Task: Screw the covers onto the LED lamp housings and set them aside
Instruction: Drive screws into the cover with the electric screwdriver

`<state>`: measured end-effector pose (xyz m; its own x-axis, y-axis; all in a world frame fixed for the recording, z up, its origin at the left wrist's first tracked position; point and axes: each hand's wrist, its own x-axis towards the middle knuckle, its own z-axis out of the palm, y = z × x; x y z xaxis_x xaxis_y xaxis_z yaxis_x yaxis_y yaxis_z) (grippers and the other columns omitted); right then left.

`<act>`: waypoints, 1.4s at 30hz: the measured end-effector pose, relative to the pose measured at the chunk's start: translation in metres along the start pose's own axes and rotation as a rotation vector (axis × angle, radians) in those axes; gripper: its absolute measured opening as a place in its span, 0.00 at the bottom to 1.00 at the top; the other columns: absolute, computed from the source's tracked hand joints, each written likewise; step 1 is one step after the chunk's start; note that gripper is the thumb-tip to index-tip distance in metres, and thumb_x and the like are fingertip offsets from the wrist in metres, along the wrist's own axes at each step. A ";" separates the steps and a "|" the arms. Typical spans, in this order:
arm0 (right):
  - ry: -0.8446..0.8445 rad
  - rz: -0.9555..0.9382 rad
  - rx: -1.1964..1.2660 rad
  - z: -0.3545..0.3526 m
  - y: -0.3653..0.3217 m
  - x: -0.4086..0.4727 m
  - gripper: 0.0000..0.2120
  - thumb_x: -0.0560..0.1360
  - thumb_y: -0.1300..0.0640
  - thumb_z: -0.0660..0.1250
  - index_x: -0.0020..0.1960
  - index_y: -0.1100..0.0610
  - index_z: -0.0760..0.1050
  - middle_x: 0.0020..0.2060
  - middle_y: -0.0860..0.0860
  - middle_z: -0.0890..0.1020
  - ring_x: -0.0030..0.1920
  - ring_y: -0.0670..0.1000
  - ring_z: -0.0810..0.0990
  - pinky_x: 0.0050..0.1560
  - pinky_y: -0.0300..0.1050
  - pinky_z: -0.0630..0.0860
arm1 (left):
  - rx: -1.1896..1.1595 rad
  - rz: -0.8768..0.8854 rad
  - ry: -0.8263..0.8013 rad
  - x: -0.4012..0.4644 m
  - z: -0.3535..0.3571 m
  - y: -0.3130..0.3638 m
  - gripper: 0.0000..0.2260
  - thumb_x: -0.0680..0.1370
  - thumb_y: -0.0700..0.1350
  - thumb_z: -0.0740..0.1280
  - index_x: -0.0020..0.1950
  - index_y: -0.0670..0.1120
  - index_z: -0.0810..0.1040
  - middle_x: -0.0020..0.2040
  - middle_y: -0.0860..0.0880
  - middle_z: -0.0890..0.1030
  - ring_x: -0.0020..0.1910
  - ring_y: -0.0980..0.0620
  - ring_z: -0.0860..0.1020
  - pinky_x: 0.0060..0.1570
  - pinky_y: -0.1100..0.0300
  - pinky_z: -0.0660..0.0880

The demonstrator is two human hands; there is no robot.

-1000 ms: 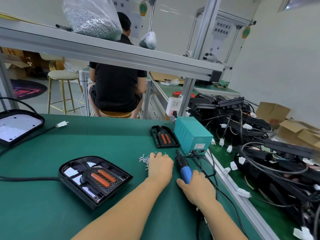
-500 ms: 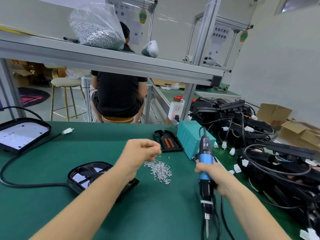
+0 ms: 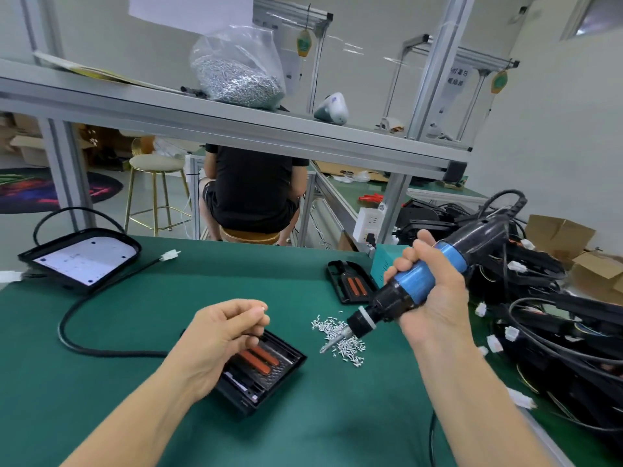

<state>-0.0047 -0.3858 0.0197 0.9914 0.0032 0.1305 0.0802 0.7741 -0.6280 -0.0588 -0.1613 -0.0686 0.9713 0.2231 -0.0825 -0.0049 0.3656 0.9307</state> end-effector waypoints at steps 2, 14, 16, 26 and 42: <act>-0.031 -0.059 0.047 0.013 0.010 -0.006 0.09 0.73 0.66 0.64 0.50 0.54 0.73 0.29 0.48 0.74 0.27 0.45 0.73 0.33 0.36 0.75 | -0.045 -0.008 -0.013 -0.009 -0.002 -0.002 0.03 0.72 0.37 0.68 0.44 0.39 0.81 0.36 0.44 0.81 0.32 0.54 0.78 0.31 0.64 0.77; -0.157 -0.225 0.056 0.063 0.052 -0.029 0.13 0.66 0.65 0.64 0.48 0.54 0.71 0.27 0.47 0.71 0.27 0.45 0.70 0.33 0.38 0.73 | -0.258 0.015 -0.043 -0.030 -0.012 -0.006 0.07 0.68 0.39 0.70 0.44 0.39 0.82 0.38 0.44 0.81 0.33 0.53 0.78 0.34 0.63 0.77; -0.177 -0.218 0.045 0.064 0.056 -0.030 0.13 0.66 0.65 0.64 0.48 0.53 0.71 0.27 0.47 0.71 0.27 0.45 0.70 0.33 0.38 0.73 | -0.260 0.023 -0.054 -0.031 -0.013 -0.006 0.06 0.68 0.39 0.70 0.43 0.40 0.83 0.37 0.43 0.81 0.33 0.53 0.78 0.34 0.63 0.77; -0.173 -0.224 0.025 0.065 0.060 -0.029 0.13 0.67 0.65 0.64 0.48 0.53 0.72 0.28 0.47 0.71 0.27 0.45 0.71 0.33 0.39 0.73 | -0.253 0.022 -0.042 -0.033 -0.012 -0.007 0.07 0.68 0.39 0.69 0.44 0.38 0.81 0.37 0.43 0.82 0.33 0.53 0.78 0.35 0.63 0.77; -0.180 -0.240 0.014 0.062 0.064 -0.032 0.13 0.66 0.66 0.64 0.48 0.53 0.72 0.28 0.47 0.71 0.27 0.45 0.71 0.34 0.39 0.73 | -0.201 0.016 -0.016 -0.034 -0.010 -0.007 0.06 0.71 0.38 0.68 0.44 0.37 0.81 0.35 0.44 0.80 0.32 0.53 0.76 0.33 0.63 0.77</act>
<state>-0.0378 -0.2973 0.0228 0.9101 -0.0695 0.4085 0.3071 0.7749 -0.5524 -0.0945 -0.1626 -0.0757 0.9743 0.2166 -0.0612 -0.0661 0.5354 0.8420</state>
